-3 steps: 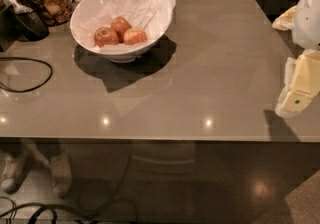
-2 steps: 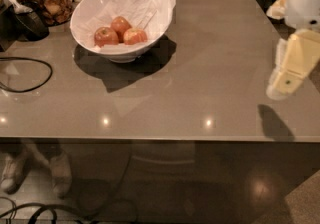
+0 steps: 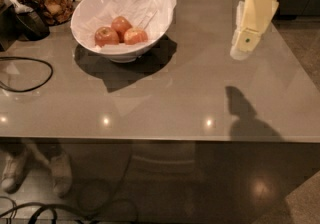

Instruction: Pick apple from white bowl

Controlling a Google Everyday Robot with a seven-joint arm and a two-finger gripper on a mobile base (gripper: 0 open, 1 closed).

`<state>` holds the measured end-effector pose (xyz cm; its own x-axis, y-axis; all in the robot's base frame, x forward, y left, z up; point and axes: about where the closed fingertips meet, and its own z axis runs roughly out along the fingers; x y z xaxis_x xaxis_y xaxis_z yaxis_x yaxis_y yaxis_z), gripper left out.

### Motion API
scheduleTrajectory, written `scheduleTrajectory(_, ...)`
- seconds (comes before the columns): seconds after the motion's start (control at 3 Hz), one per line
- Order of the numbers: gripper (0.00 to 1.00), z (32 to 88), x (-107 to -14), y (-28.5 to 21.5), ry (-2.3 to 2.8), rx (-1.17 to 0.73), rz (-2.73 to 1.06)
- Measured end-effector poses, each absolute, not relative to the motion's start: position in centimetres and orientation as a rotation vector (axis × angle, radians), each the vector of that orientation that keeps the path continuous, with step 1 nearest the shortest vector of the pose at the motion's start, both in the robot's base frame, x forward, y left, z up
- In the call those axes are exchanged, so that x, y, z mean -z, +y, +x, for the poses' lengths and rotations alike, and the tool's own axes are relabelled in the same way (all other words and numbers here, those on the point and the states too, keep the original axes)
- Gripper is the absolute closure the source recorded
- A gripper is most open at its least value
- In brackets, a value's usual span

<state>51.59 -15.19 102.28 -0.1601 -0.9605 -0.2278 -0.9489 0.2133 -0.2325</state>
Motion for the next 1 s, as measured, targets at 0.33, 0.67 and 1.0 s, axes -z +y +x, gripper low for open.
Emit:
scheduleTrajectory(0.33, 0.00, 52.5, -102.9, -14.3, 2.131, 0.064, -1.769)
scheduleTrajectory(0.67, 0.00, 53.6, -103.2, -13.3, 2.107, 0.044, -1.746)
scheduleTrajectory(1.0, 0.00, 56.0, -103.4, -10.3, 2.050, -0.043, -1.776)
